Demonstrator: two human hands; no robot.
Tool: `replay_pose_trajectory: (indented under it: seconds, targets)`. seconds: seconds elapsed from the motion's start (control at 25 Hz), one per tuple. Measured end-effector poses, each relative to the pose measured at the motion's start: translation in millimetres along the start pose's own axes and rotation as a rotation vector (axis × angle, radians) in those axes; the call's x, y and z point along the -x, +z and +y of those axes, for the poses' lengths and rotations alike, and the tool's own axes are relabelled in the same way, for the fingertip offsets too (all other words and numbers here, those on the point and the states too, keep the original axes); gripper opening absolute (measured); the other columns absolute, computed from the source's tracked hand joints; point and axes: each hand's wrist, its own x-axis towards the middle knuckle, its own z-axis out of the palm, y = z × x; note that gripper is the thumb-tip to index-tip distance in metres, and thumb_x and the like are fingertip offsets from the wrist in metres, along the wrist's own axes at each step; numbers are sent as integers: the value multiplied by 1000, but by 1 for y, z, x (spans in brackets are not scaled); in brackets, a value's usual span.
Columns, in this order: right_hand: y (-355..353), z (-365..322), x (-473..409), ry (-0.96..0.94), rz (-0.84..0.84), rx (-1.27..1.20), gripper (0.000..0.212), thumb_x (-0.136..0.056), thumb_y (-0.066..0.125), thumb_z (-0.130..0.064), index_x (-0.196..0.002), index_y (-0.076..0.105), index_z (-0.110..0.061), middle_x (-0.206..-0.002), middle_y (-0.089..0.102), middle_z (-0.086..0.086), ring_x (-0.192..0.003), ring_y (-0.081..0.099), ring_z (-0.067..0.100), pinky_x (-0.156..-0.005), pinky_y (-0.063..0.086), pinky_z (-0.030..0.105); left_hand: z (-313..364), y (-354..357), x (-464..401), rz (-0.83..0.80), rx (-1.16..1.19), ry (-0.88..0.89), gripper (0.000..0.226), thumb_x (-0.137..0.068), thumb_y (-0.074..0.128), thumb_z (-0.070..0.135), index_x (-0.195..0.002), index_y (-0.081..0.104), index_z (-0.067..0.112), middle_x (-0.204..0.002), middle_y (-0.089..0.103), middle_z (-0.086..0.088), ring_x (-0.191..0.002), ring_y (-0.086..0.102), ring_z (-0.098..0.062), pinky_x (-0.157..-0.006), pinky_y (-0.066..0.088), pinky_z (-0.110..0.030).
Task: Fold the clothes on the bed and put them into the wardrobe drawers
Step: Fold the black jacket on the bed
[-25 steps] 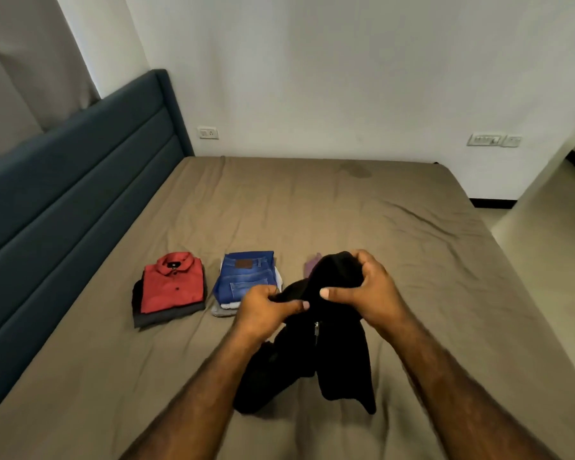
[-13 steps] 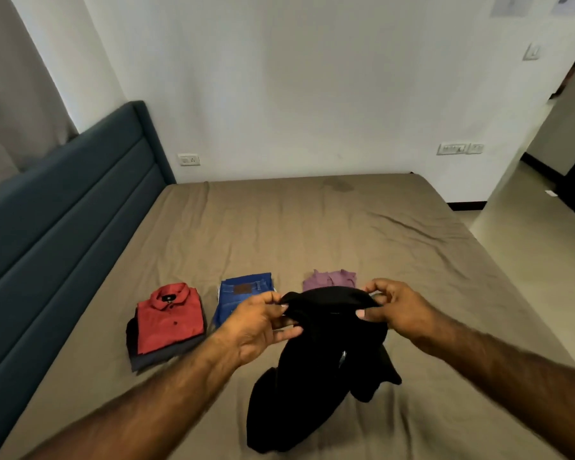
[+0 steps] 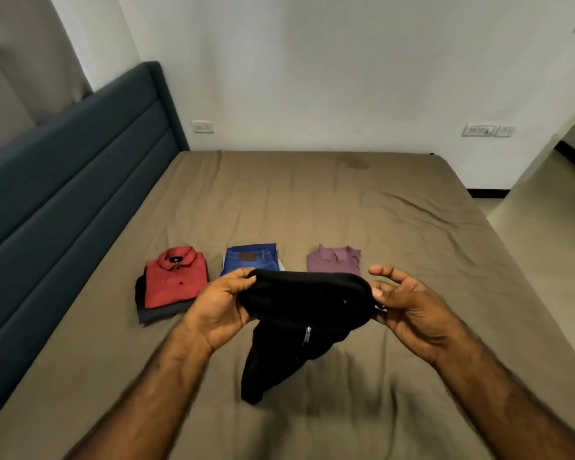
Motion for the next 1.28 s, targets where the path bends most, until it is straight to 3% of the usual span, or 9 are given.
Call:
replay_pose_trajectory:
  seconds: [0.12,0.2,0.36,0.52,0.64,0.76,0.92,1.08,1.28]
  targets:
    - [-1,17,11,-75,43,61,36,-98,45,16,-111,58,-14,-83,66,8,-70,66,17,-67,55,36,-33,0,19,70,-528,127,25,-105,61,21,-98,76,3,-86,68,-15,-76,62,-23,-67,49,-33]
    - [-6,32,16,-104,69,28,35,-99,41,16,-104,56,-15,-74,63,4,-64,61,15,-64,51,35,-57,2,32,104,-608,137,25,-105,61,22,-92,78,10,-83,68,-13,-71,62,-19,-66,49,-34]
    - [-16,52,30,-43,12,-58,23,-102,49,5,-111,66,-7,-98,73,15,-83,72,23,-74,64,31,-83,22,46,155,192,-18,30,-105,56,18,-127,72,5,-115,76,-17,-97,75,-26,-77,66,-42]
    - [-40,84,47,-94,9,759,26,-87,78,2,-103,77,-19,-95,79,2,-92,76,23,-77,62,34,-94,35,76,28,245,78,21,-95,65,3,-112,77,3,-109,76,-17,-98,74,-26,-85,65,-36]
    - [-54,85,48,-191,249,1089,17,-86,83,-14,-75,75,-24,-73,74,-5,-72,72,12,-68,60,38,-88,13,80,-72,-382,150,26,-82,75,-4,-104,72,9,-97,74,-13,-93,72,-24,-80,60,-34]
    - [-49,65,39,-123,305,732,14,-93,78,-20,-84,76,-10,-80,78,9,-78,77,25,-75,65,45,-87,-1,52,51,-926,209,21,-86,73,7,-82,67,27,-79,69,1,-78,66,-15,-77,56,-40]
    - [-26,74,34,154,162,94,15,-102,60,-8,-109,70,1,-114,75,24,-104,75,36,-93,60,59,-109,-18,27,378,-866,53,20,-91,72,13,-81,60,26,-76,70,-1,-73,69,-25,-71,60,-46]
    - [-20,74,34,99,201,-55,21,-107,49,-5,-114,68,-5,-111,74,19,-102,71,32,-90,59,55,-116,-35,19,532,-1134,44,16,-87,72,36,-77,62,28,-73,72,2,-72,72,-25,-68,64,-43]
    - [-14,71,35,93,314,197,35,-111,47,-38,-121,71,-15,-113,79,9,-105,74,27,-86,60,50,-99,0,40,298,69,-56,21,-105,49,1,-112,69,3,-97,76,-17,-86,75,-30,-84,62,-50]
